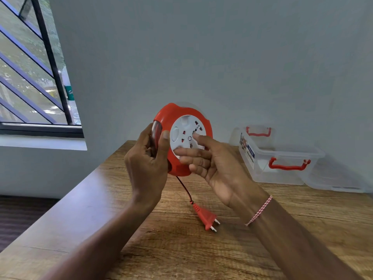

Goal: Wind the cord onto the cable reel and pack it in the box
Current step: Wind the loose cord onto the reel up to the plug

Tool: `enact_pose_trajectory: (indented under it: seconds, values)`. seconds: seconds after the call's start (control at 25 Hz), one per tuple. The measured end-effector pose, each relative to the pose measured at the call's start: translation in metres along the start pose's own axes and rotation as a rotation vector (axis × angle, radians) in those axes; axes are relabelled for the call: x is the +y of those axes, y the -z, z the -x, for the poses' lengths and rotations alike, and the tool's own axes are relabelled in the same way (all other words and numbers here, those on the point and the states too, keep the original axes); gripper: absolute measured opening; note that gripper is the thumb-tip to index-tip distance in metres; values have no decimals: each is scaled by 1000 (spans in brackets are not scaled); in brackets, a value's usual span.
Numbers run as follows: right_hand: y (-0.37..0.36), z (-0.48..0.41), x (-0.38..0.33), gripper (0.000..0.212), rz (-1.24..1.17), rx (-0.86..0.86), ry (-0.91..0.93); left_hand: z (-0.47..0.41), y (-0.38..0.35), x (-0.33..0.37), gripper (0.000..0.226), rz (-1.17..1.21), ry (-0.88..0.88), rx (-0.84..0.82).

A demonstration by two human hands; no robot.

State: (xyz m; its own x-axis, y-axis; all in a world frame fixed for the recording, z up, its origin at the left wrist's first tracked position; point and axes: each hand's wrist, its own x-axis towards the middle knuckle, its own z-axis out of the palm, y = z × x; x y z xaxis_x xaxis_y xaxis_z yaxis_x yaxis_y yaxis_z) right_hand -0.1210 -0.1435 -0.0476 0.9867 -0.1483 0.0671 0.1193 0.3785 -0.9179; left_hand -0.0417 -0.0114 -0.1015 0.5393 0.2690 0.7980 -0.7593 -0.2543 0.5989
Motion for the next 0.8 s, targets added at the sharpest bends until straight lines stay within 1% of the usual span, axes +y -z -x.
enact_pose_trajectory:
  seconds: [0.04,0.08,0.12,0.16,0.2,0.24,0.32,0.4,0.52,0.64,0.72,0.8]
  values:
    - [3,-1,-1,29,240,22,95,-2,1,0,40,19,37,10]
    - [7,-3,0,28,571,82,269,-3,2,0,44,41,76,15]
    - [15,-8,1,30,942,170,513,-5,3,0,46,61,106,12]
    - [22,-11,3,34,1255,223,762,-7,3,-1,44,70,115,-1]
    - [28,-14,5,41,1455,213,956,-8,4,0,40,67,106,-21]
    - [30,-16,6,47,1560,169,1046,-9,5,1,35,57,87,-46]
    - [31,-19,6,59,1631,128,1083,-9,7,4,36,44,44,-89]
    - [30,-19,7,66,1664,178,1111,-7,6,4,42,32,-2,-112]
    - [28,-19,12,67,1610,255,1150,-3,4,5,42,25,-68,-129]
    - [28,-21,13,68,1540,259,1037,-1,2,2,41,16,-111,-144]
    - [27,-20,14,69,1448,267,922,1,1,0,37,-2,-128,-140]
    - [25,-17,14,68,1327,280,807,2,1,1,42,-18,-138,-127]
